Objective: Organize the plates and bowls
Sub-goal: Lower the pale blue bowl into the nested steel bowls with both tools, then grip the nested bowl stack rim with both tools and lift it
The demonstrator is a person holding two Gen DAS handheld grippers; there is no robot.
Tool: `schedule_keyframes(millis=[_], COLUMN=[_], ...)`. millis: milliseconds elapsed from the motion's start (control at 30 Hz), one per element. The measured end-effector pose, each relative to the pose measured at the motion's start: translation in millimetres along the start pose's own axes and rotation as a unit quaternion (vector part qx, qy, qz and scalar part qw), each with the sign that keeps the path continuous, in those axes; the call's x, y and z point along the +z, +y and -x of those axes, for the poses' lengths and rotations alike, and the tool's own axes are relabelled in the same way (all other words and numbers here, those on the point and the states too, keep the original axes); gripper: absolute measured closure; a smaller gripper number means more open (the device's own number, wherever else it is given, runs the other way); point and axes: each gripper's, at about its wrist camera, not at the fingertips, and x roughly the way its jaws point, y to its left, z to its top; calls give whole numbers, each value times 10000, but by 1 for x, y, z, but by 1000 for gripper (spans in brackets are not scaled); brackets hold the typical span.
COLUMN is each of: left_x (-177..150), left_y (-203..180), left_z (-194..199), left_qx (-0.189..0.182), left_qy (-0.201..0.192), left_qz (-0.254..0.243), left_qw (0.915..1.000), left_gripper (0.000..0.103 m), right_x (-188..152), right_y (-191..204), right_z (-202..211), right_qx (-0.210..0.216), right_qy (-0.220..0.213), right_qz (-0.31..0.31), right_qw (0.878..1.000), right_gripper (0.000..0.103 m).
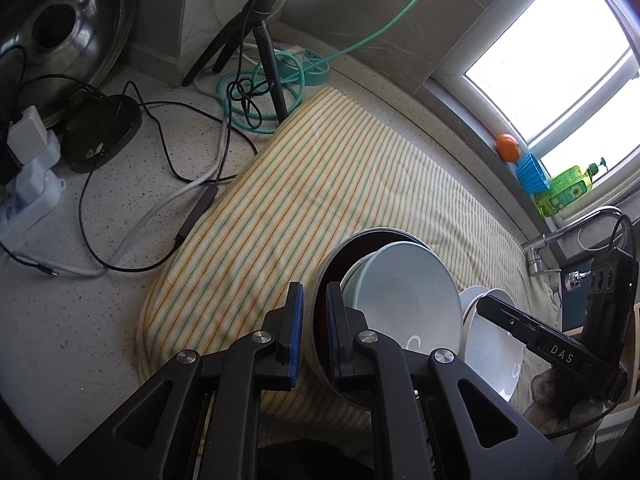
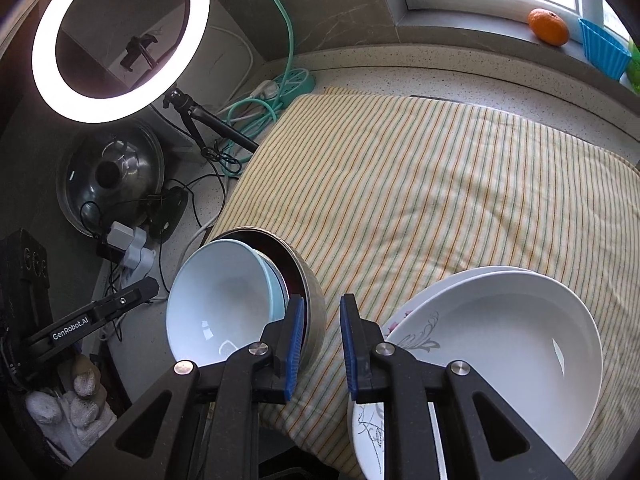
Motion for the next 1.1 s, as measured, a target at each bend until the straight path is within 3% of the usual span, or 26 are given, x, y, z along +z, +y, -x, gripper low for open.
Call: schedule_keyframes(millis=[1100], left_x=[-4], left_y=[3], left_z=[-30], left_qx=[82], left_qy=[293], left_qz=[-27], left_qw=[9995], left_gripper=[94], right_x=[-2], right_y=[5], right_z=[-36], right_qx=[-24], right_qy=[410], right_qz=[89], right_qw=[9991], right_gripper=[87])
